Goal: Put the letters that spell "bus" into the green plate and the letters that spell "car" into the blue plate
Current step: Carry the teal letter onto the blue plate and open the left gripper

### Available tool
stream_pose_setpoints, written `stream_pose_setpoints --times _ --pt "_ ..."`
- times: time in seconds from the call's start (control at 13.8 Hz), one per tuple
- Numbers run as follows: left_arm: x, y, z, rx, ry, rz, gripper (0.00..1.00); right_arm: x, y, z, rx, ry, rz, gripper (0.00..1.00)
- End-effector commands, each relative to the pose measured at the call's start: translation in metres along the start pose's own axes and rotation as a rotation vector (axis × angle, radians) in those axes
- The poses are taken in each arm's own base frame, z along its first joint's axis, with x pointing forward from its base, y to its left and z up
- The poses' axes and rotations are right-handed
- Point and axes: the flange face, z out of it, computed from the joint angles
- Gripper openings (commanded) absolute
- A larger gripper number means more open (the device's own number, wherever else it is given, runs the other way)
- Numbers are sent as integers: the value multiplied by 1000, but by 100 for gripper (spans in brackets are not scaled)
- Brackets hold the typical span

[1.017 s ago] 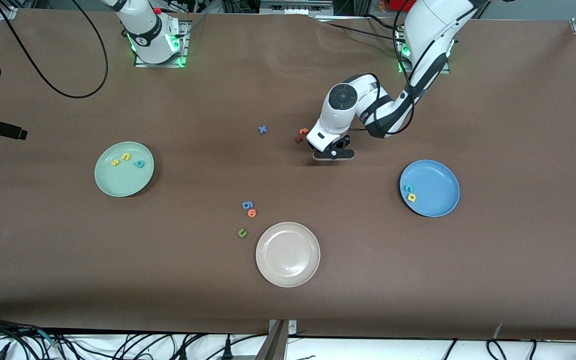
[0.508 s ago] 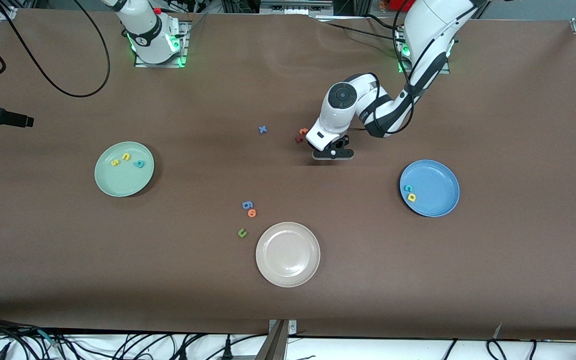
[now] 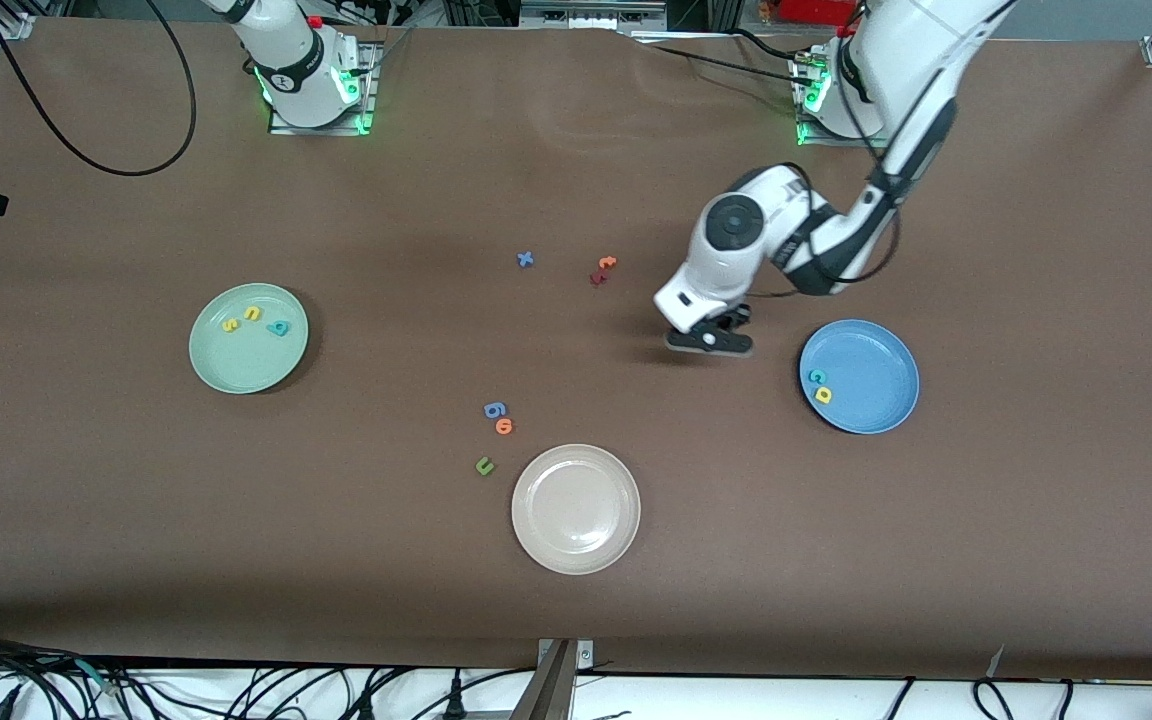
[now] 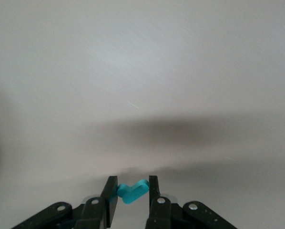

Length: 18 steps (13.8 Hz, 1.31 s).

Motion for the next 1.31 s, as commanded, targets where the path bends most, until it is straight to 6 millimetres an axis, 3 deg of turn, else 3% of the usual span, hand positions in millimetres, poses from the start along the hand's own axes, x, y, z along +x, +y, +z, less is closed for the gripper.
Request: stream_pose_setpoints --times 0.0,0.22,0.44,0.58,0.65,0.73,0.8,1.02,1.16,1.23 --pt "20 -67 -13 33 9 99 19 3 -10 2 16 14 -29 100" --pt "34 -130 -11 30 3 140 19 4 -12 1 22 29 -35 100" --pt "39 -169 -9 30 -2 145 20 8 -17 1 28 61 -42 100" --pt "43 -193 -11 29 1 151 21 11 -60 1 9 98 -113 100" --pt "44 -198 -11 28 1 148 23 16 -69 13 5 94 -128 100" --pt "45 -200 -11 34 -10 142 41 20 -72 21 4 96 -138 100" --pt "51 -206 -15 41 -27 127 82 20 -84 23 1 103 -158 100" --pt "68 -219 -29 50 -94 82 92 20 -94 18 2 128 -172 100" --pt "77 -222 -50 52 -130 49 92 20 -95 17 2 133 -166 100" --pt "82 -229 -64 50 -157 25 99 20 -95 15 3 143 -165 100"
